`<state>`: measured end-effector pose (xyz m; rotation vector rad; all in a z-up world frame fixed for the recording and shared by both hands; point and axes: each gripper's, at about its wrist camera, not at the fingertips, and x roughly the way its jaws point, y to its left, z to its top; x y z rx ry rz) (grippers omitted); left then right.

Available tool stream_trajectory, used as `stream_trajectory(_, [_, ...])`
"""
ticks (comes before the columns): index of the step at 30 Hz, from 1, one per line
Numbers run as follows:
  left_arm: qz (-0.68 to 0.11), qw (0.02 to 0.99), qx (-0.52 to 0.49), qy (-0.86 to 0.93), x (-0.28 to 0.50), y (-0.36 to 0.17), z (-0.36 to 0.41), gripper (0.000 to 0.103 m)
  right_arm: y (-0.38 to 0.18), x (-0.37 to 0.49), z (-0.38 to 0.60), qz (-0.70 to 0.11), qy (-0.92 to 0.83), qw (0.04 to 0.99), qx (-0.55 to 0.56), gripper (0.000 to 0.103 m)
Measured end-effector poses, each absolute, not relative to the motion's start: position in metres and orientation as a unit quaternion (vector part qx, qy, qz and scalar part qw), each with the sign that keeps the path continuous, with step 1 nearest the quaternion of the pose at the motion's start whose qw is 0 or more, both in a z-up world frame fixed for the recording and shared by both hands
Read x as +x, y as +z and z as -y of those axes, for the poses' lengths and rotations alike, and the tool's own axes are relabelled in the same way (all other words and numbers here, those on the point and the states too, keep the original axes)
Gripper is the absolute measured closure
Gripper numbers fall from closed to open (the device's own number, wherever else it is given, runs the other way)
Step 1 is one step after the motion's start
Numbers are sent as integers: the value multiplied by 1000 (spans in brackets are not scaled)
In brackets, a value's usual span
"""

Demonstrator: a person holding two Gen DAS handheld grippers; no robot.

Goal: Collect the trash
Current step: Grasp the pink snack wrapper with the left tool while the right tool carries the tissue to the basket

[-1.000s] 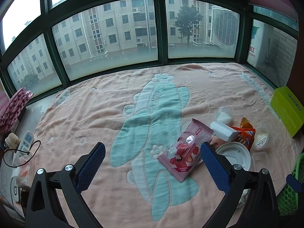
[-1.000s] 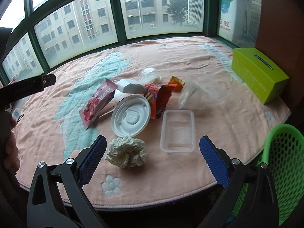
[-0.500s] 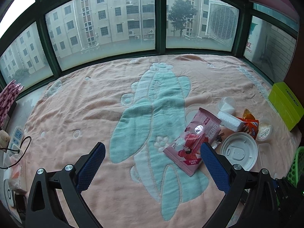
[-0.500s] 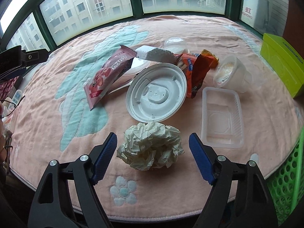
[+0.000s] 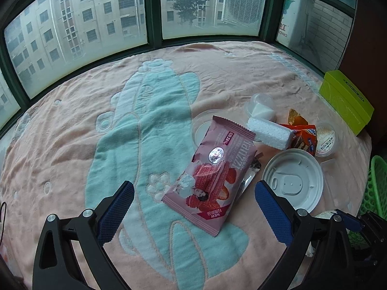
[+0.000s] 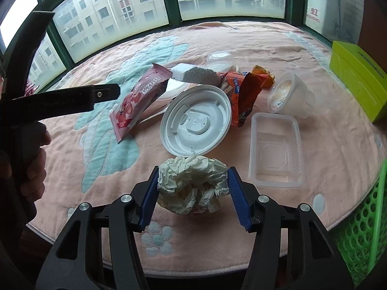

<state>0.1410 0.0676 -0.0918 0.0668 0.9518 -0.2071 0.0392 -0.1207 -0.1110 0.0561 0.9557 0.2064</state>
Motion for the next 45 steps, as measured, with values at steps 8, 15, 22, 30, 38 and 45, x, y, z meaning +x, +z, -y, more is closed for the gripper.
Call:
stream_trajectory(8, [-477,866,42,-145,170,-113,-52,6,-95,28,138,-445,85,890,40,48])
stream_trajectory(15, [-483,858,54,-164,178,-126,-44,8,-83,19,155,-434,66,897,49,48])
stream_trajectory(22, [-494,852,46,-166,183,-135,-47,35,-79,11,169,-429,48,900,55,48])
stream_trajectory(30, [-487,858,41,-157,168,-123,-56,49,-71,1,181,-420,38,904,64,48])
stream_trajectory(38, [-469,873,19,-136,136,-91,-80,53,-58,-15,197,-402,28,912,76,48])
stream_trajectory(45, [-434,889,24,-147,110,-46,-73,58,-44,-30,226,-382,-5,920,89,48])
